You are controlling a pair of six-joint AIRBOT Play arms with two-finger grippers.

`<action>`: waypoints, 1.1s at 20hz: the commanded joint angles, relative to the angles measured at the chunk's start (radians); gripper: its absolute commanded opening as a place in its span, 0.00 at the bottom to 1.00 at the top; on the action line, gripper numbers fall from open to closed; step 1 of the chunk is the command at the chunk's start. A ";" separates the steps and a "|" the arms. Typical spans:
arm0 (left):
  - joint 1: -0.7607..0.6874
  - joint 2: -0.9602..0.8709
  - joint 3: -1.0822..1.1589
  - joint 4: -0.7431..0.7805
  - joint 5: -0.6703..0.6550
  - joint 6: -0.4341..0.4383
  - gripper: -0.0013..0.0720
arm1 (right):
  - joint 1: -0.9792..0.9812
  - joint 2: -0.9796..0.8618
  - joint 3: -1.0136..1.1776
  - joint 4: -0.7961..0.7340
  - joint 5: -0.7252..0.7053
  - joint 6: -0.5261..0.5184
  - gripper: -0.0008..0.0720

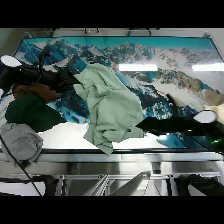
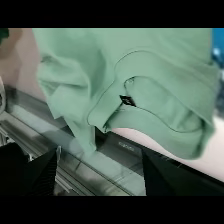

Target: Fold the shirts.

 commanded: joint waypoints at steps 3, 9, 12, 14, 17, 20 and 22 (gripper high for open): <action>0.032 -0.204 0.031 0.021 0.039 0.035 0.99 | 0.294 -0.314 -0.001 0.375 -0.199 -0.138 0.79; -0.044 -0.430 0.296 0.024 -0.008 -0.004 0.98 | 0.328 -0.451 0.017 0.614 -0.165 -0.299 0.79; -0.081 -0.509 0.418 0.027 -0.032 -0.028 0.59 | 0.327 -0.451 0.034 0.619 -0.160 -0.322 0.10; -0.093 -0.552 0.491 0.032 -0.068 -0.032 0.02 | 0.327 -0.444 0.049 0.619 -0.134 -0.344 0.05; -0.082 -0.567 0.589 0.031 -0.149 -0.084 0.02 | 0.278 -0.376 0.052 0.568 -0.066 -0.348 0.04; -0.048 -0.502 0.626 0.031 -0.236 -0.089 0.02 | 0.111 -0.227 0.052 0.302 -0.041 -0.208 0.04; -0.045 -0.438 0.533 0.032 -0.288 -0.085 0.02 | -0.002 -0.146 0.052 0.123 -0.013 -0.127 0.04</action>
